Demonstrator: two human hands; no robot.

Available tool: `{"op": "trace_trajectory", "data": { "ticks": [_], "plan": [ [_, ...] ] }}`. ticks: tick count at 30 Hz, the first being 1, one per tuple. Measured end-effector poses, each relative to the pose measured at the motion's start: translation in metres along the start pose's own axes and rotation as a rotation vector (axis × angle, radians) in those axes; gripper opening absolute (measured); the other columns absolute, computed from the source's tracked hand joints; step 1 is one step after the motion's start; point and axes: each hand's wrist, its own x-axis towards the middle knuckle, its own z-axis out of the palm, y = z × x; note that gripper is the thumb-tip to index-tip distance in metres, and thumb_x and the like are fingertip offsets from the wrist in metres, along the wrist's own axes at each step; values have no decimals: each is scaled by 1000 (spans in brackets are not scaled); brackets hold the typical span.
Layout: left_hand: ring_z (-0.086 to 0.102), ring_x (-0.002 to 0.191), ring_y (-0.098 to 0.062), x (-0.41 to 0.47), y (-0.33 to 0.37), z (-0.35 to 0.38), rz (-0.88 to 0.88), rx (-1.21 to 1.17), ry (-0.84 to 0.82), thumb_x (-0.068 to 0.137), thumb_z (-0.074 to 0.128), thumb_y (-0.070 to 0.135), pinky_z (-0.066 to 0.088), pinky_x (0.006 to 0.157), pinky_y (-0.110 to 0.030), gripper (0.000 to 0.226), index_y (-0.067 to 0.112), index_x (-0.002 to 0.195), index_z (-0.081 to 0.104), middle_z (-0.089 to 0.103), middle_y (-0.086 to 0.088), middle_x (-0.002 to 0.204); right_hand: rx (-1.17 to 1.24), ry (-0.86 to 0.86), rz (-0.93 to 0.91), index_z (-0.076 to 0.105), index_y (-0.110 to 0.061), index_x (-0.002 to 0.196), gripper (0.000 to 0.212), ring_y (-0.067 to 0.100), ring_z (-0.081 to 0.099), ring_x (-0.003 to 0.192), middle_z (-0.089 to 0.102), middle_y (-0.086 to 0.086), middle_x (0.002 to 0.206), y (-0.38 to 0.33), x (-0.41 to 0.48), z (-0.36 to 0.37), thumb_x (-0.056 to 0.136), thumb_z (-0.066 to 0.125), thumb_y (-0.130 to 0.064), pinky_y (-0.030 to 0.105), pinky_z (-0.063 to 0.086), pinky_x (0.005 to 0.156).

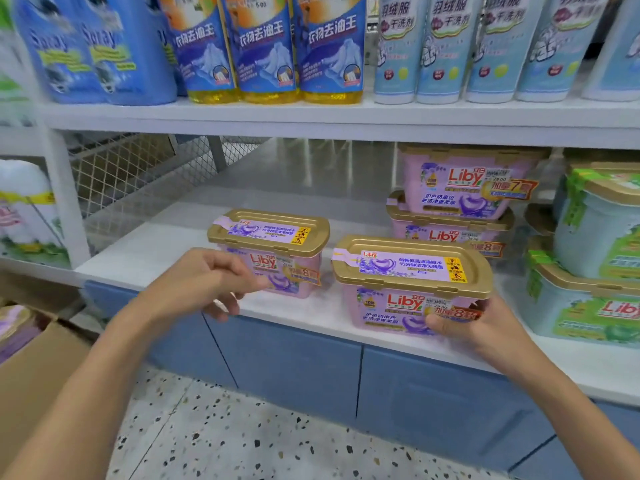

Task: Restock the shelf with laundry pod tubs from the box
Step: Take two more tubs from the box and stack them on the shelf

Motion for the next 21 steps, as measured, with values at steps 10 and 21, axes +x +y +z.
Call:
{"op": "trace_trajectory", "data": {
  "ticks": [10,21],
  "plan": [
    [65,103,-22,67,-36,-13,-72,-537,293,101,56,36,50,98,-35,19,22,104,68,70,-4,111,-13,-9,0,61,-27,128,66,8,69,109,74,-10,118,-1,0,3,67,85,-18,32,51,94],
    [66,92,-18,75,-30,30,-21,-519,376,94,56,31,51,90,-35,33,12,118,68,75,1,95,132,156,58,67,-21,121,67,19,72,106,77,-3,111,-16,-23,-10,58,90,-12,46,54,97]
  ]
}}
